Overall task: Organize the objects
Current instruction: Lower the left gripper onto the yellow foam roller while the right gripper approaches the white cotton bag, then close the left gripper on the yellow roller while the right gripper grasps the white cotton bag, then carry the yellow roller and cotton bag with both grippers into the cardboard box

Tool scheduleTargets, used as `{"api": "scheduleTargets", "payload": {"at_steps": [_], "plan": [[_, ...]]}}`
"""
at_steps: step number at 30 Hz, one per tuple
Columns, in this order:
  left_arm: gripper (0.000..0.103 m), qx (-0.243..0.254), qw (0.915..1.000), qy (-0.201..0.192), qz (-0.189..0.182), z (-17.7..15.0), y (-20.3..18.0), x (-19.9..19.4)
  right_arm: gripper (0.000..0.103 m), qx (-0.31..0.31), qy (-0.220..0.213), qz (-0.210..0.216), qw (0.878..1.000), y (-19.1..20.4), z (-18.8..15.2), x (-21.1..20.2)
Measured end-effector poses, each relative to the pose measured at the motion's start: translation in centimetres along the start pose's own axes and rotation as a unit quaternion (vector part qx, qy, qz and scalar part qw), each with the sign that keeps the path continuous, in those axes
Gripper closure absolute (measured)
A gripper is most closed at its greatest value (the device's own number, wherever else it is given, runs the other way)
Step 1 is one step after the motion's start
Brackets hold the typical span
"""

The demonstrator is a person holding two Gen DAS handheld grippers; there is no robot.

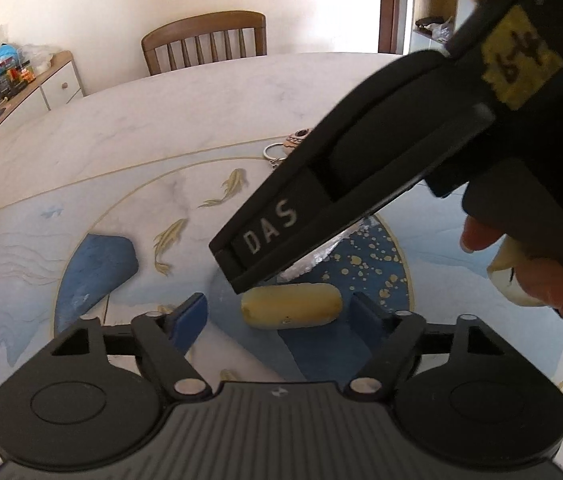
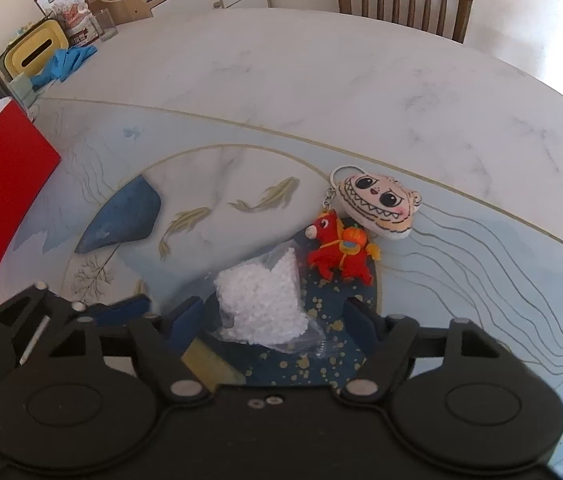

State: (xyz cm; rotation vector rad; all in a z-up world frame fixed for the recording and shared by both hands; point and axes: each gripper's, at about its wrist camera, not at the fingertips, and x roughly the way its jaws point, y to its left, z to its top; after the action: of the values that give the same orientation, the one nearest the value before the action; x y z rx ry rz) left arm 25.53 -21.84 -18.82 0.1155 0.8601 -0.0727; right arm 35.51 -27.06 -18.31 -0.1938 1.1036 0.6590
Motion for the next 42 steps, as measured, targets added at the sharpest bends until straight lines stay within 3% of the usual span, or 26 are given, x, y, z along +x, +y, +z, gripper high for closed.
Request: {"api": "scheduleTargets", "payload": {"at_steps": [9, 16, 26, 42], "plan": [[0.052, 0.001, 0.9999, -0.002, -0.010, -0.4, -0.4, -0.6, 0.052, -0.006, -0.002, -0.001, 1.000, 0.3, -0.1, 0.0], [0.052, -0.007, 0.9998, 0.007, -0.020, -0.9, 0.1, -1.3, 0.056, -0.010, -0.004, -0.004, 1.000, 0.8, -0.3, -0.2], [0.052, -0.018, 0.9998, 0.009, -0.009, -1.7, 2.5, -3.6, 0.070, 0.003, -0.010, 0.003, 1.000, 1.3, -0.5, -0.9], [0.052, -0.046, 0.9989, -0.008, -0.002, -1.5, 8.7, -8.5, 0.071, 0.010, -0.032, 0.024, 0.999, 5.0, -1.8, -4.4]]}}
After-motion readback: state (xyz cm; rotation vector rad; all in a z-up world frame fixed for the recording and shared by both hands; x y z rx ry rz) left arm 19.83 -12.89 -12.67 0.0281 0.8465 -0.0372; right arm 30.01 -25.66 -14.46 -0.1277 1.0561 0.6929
